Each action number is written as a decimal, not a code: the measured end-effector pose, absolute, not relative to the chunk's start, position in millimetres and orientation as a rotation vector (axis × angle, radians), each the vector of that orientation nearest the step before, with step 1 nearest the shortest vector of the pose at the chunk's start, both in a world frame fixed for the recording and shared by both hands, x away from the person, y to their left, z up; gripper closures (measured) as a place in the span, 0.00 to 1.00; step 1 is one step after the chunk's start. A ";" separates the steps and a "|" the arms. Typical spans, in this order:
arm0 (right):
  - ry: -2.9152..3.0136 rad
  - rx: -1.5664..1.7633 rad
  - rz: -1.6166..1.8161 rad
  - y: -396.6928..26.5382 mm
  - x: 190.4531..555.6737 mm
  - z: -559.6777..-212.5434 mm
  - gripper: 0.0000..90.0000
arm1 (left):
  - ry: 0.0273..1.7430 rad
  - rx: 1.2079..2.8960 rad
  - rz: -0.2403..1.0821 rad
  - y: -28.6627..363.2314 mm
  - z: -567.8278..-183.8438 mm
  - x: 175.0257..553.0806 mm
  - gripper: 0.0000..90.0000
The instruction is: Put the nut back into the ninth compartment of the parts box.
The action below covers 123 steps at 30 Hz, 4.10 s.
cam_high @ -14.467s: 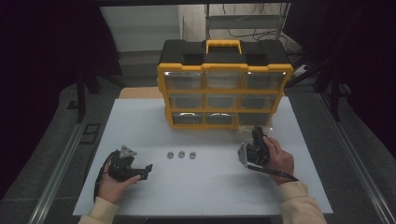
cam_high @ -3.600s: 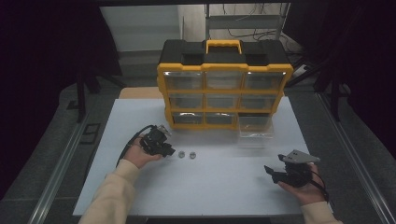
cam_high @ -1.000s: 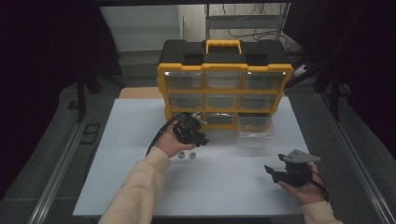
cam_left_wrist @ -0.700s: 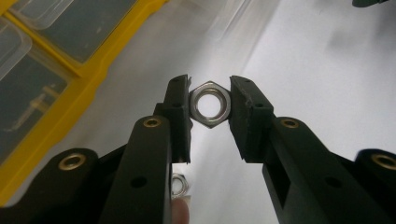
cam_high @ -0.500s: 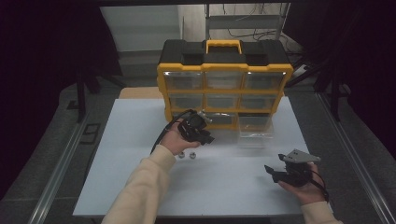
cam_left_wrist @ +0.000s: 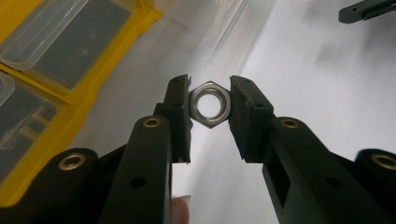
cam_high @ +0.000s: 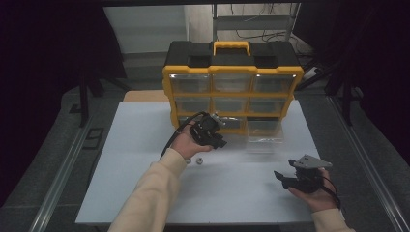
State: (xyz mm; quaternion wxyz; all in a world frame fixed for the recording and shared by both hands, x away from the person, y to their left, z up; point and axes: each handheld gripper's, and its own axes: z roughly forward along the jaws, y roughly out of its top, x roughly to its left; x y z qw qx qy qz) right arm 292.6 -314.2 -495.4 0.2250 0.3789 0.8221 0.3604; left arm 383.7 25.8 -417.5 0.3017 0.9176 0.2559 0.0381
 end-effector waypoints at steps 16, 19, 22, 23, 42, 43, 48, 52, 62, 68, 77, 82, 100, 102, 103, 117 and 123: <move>2.267 1.049 0.996 -314.9 292.5 -495.2 0.33 | 0.670 2.430 0.085 14.1 -416.9 390.2 0.78; 2.266 1.050 0.997 -315.2 292.6 -495.1 0.33 | 0.663 2.430 0.083 9.4 -414.9 392.0 0.78; 2.265 1.049 0.998 -315.5 292.7 -495.1 0.33 | 0.655 2.426 0.082 4.3 -412.7 394.1 0.78; 2.264 1.049 0.997 -315.8 292.8 -495.1 0.33 | 0.649 2.425 0.083 2.7 -411.9 395.2 0.78; 2.264 1.046 0.989 -315.6 294.0 -495.5 0.33 | 0.635 2.402 0.058 -25.7 -400.9 416.8 0.78; 2.264 1.047 0.989 -315.6 294.0 -495.5 0.33 | 0.633 2.401 0.053 -27.2 -401.2 417.8 0.78; 2.264 1.047 0.988 -315.6 294.1 -495.5 0.33 | 0.644 2.397 0.051 -33.3 -403.3 422.2 0.78; 2.265 1.047 0.988 -315.7 294.1 -495.6 0.33 | 0.644 2.400 0.048 -41.5 -403.9 427.9 0.78; 2.266 1.044 0.987 -316.2 294.2 -495.6 0.33 | 0.638 2.392 0.043 -57.8 -402.9 435.1 0.78; 2.266 1.043 0.989 -316.4 294.0 -495.4 0.33 | 0.637 2.401 0.037 -71.8 -408.8 437.7 0.78; 2.268 1.041 0.989 -316.4 294.2 -495.5 0.33 | 0.650 2.355 0.047 -71.1 -407.1 439.0 0.58; 2.266 1.043 0.991 -316.2 293.8 -495.3 0.33 | 0.671 2.341 0.073 -65.1 -402.5 434.9 0.31; 2.263 1.043 0.990 -315.3 293.3 -495.0 0.32 | 0.728 2.360 0.152 -4.9 -399.6 409.5 0.20; 2.264 1.043 0.989 -315.1 293.5 -495.0 0.32 | 0.740 2.365 0.157 3.7 -402.2 406.3 0.20; 2.264 1.043 0.989 -315.1 293.5 -495.0 0.32 | 0.740 2.365 0.157 3.7 -402.2 406.3 0.20; 2.262 1.039 0.983 -314.2 293.2 -494.9 0.32 | 0.823 2.406 0.209 52.0 -423.9 387.2 0.20; 2.263 1.039 0.982 -313.8 293.3 -495.0 0.32 | 0.856 2.412 0.213 68.9 -432.5 380.3 0.20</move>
